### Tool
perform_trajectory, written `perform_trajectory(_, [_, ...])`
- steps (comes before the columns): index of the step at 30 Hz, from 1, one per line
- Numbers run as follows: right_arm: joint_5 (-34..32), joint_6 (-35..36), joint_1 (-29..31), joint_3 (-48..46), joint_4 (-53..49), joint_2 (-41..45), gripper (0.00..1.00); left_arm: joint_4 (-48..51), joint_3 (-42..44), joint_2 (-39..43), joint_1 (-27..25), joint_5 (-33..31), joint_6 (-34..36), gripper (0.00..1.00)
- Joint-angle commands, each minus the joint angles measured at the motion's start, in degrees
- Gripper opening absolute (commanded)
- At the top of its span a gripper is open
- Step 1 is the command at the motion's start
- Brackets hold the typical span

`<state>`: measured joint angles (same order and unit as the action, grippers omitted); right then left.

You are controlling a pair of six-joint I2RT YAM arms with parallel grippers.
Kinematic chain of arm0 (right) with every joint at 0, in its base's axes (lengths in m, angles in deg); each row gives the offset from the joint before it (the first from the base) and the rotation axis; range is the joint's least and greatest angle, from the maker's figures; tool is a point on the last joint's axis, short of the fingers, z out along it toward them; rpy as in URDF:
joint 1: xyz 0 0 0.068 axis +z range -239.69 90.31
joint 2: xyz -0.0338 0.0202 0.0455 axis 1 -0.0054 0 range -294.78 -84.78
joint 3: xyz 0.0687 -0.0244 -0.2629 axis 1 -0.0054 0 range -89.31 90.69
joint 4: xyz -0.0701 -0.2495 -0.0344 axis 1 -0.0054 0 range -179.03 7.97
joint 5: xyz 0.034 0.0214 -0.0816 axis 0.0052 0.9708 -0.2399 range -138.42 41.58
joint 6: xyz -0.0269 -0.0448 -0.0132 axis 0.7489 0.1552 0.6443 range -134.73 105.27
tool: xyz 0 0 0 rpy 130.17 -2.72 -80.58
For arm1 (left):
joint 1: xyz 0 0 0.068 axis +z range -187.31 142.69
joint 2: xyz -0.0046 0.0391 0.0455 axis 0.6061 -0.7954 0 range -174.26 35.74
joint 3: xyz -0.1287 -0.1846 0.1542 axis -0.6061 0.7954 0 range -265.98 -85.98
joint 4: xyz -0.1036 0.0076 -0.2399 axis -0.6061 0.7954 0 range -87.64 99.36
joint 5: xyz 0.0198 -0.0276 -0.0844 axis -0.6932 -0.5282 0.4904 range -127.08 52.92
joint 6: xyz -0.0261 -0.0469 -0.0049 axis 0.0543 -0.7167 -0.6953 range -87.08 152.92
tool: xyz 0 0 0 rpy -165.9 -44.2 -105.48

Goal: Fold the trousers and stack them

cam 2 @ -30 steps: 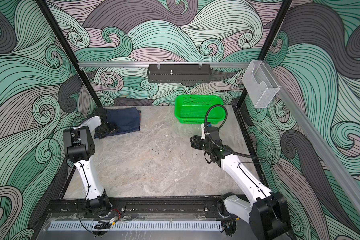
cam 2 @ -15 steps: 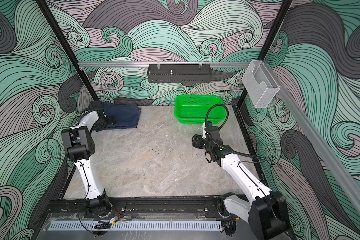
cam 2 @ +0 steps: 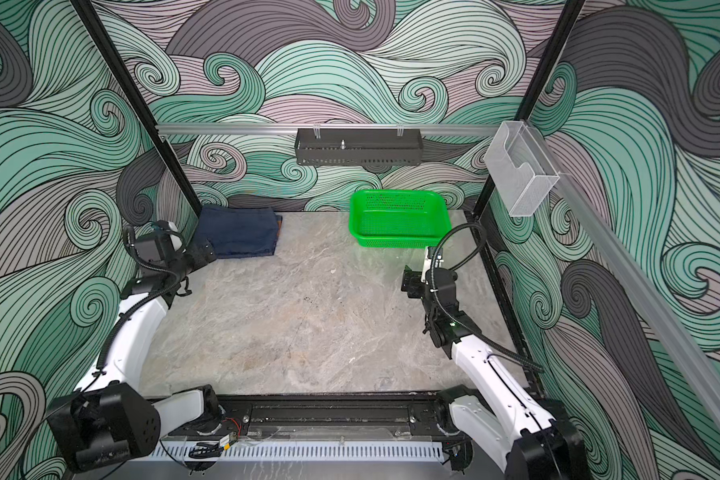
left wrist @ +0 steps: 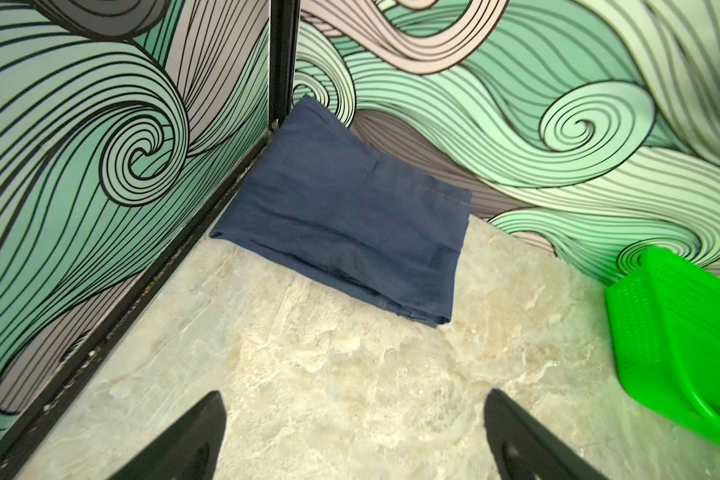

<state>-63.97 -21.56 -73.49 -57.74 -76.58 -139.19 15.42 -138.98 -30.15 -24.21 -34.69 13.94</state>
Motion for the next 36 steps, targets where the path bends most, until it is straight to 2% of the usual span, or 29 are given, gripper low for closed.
perform_trajectory(1, [-6.30, 4.74, -1.61, -3.76, 8.98, 0.51, 0.91, -10.86, 5.98, 1.22, -0.10, 1.30, -3.48, 0.99])
perform_trajectory(9, [-5.57, 6.03, -7.00, -12.69, 21.04, -0.47, 0.95, -17.14, 16.98, 1.86, -1.13, -7.55, -7.63, 0.99])
perform_trajectory(13, [-5.52, 6.83, -8.42, -15.72, 29.12, -6.20, 0.97, -19.59, 21.10, 1.06, -3.45, -15.49, -7.29, 0.99])
perform_trajectory(18, [-6.80, 6.52, -9.36, -18.04, 43.38, -16.73, 1.00, -26.68, 26.90, 1.34, -4.93, -20.78, -5.36, 0.98])
perform_trajectory(21, [-5.25, 6.37, -10.16, -16.22, 45.61, -21.00, 1.00, -31.23, 29.18, -0.83, -5.10, -21.39, -4.08, 0.99])
perform_trajectory(25, [-4.41, 7.00, -10.66, -15.58, 55.01, -30.38, 1.00, -35.34, 29.95, -4.77, -5.19, -20.75, -1.80, 0.99])
perform_trajectory(28, [-1.44, 7.38, -10.83, -12.50, 48.03, -30.95, 0.99, -38.70, 30.26, -5.74, -5.23, -19.66, 0.13, 0.98])
perform_trajectory(30, [-0.09, 7.08, -11.90, -12.79, 54.64, -35.31, 1.00, -40.31, 29.95, -6.95, -5.23, -18.59, 1.22, 0.99])
perform_trajectory(33, [2.25, 6.28, -12.79, -10.09, 45.13, -33.04, 1.00, -40.72, 28.50, -8.68, -5.20, -16.62, 3.38, 0.99])
perform_trajectory(36, [3.50, 6.33, -13.26, -9.69, 45.95, -34.00, 1.00, -41.62, 27.58, -10.11, -5.19, -15.24, 5.44, 0.98])
